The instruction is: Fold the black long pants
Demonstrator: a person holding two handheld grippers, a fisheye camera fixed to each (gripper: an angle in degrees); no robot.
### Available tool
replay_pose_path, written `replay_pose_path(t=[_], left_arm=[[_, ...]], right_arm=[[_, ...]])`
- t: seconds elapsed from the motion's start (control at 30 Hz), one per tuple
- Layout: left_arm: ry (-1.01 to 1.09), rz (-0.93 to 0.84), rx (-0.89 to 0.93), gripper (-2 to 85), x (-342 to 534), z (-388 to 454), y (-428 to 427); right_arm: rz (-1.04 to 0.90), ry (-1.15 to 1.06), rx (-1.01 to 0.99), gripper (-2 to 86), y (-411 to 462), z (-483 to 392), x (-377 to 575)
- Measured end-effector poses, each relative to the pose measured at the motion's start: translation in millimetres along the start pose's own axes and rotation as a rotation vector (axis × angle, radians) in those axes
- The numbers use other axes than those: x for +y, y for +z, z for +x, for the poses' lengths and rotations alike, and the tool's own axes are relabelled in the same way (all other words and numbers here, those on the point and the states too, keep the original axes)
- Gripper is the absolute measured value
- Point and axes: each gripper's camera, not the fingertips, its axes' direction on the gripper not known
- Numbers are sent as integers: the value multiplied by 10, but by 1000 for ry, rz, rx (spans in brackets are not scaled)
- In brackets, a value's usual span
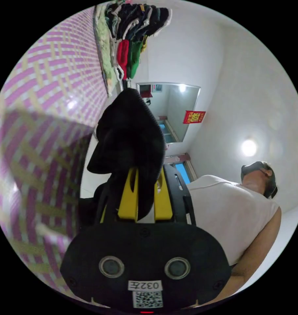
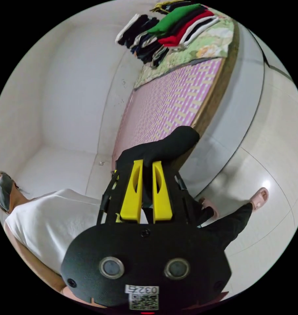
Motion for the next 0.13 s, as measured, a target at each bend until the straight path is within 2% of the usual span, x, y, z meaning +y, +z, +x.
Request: replay_pose_path(t=[0.13], left_arm=[[-70,-70,49,29,-763,201,913]], right_arm=[[137,-3,-13,51,-977,477,31]])
